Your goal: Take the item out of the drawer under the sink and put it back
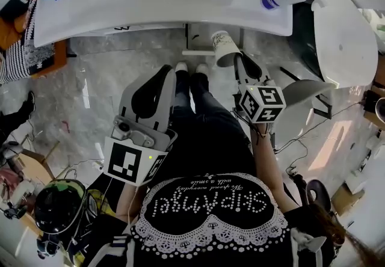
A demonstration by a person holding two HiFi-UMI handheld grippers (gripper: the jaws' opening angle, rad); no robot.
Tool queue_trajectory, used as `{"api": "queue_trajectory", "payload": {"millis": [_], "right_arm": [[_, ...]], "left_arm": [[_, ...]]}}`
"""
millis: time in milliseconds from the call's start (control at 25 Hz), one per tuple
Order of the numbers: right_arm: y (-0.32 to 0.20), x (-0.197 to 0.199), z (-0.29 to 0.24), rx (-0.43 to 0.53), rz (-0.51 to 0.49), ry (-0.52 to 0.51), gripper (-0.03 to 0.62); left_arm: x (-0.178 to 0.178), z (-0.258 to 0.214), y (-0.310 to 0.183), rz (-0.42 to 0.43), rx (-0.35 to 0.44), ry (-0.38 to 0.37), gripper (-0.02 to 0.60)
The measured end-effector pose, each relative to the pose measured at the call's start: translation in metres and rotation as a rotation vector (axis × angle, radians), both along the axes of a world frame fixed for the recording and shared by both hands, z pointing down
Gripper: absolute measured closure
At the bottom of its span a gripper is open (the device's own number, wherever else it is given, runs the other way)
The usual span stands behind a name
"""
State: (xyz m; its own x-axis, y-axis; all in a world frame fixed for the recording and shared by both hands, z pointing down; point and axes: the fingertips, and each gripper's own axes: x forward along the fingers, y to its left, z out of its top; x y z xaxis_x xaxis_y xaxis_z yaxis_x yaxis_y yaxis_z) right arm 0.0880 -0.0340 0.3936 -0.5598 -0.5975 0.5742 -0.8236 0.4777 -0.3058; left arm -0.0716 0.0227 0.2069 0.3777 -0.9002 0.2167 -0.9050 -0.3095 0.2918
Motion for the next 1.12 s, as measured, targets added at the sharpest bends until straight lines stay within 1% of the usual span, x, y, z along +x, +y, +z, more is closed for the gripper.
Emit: {"api": "queue_trajectory", "payload": {"millis": [280, 440, 520, 720, 1000, 1120], "right_arm": [[-0.005, -0.003, 0.018, -0.037, -0.035, 0.013, 0.563], [-0.010, -0.002, 0.035, -0.063, -0.046, 0.026, 0.563], [-0.011, -0.002, 0.046, -0.080, -0.052, 0.038, 0.563], [-0.019, -0.004, 0.077, -0.115, -0.066, 0.068, 0.563], [-0.031, -0.002, 0.107, -0.168, -0.070, 0.096, 0.563], [-0.032, 0.000, 0.120, -0.191, -0.081, 0.113, 0.563]], "left_arm": [[0.001, 0.006, -0.004, -0.024, -0.022, 0.003, 0.577], [0.008, 0.015, -0.005, -0.015, -0.031, -0.024, 0.577], [0.012, 0.019, -0.005, -0.016, -0.032, -0.020, 0.577], [0.015, 0.027, -0.005, -0.050, -0.048, -0.011, 0.577], [0.009, 0.032, -0.008, -0.113, -0.063, -0.010, 0.577], [0.009, 0.028, -0.011, -0.128, -0.046, -0.006, 0.577]]}}
